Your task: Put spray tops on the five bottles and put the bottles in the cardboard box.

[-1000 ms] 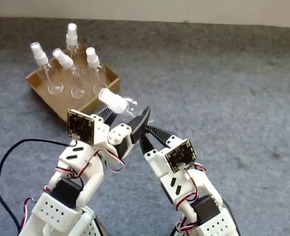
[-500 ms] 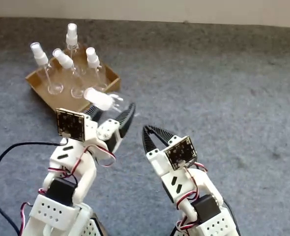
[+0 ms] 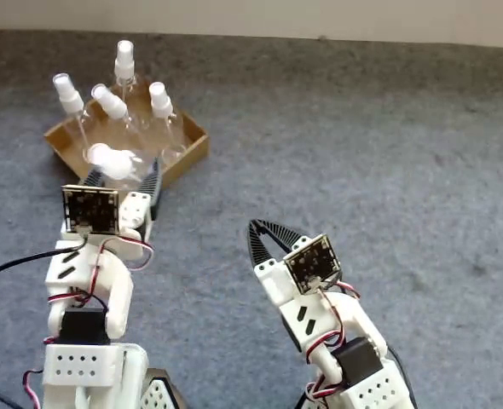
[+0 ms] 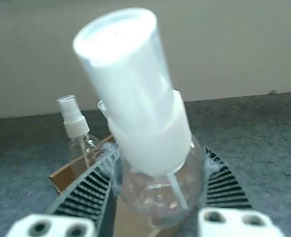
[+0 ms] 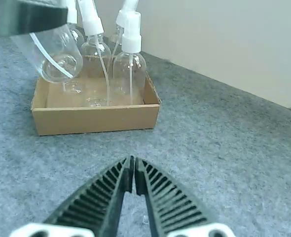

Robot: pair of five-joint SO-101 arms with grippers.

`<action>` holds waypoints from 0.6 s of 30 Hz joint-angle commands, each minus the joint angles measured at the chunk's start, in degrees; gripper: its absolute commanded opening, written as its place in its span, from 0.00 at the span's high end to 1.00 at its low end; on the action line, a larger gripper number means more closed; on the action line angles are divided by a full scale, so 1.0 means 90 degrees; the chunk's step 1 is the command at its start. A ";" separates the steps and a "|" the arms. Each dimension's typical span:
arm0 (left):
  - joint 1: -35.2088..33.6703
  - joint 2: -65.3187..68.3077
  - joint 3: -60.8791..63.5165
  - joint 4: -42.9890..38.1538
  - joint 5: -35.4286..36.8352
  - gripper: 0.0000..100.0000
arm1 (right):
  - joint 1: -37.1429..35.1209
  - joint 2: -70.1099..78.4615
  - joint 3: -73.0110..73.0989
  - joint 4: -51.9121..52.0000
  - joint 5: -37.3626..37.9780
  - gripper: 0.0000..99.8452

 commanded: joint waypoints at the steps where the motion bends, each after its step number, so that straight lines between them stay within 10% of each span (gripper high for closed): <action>1: -0.0435 0.0093 -0.0151 0.0020 -0.0107 0.97 | 0.0083 -0.0044 0.0855 0.0034 0.0039 1.00; 12: -0.0777 0.3365 -0.1802 -0.0078 -0.0088 0.97 | 0.0083 -0.0034 0.0855 0.0044 0.0039 1.00; 18: -0.0777 0.4459 -0.1685 -0.1621 -0.0088 0.97 | 0.0083 -0.0034 0.0855 0.0044 0.0039 1.00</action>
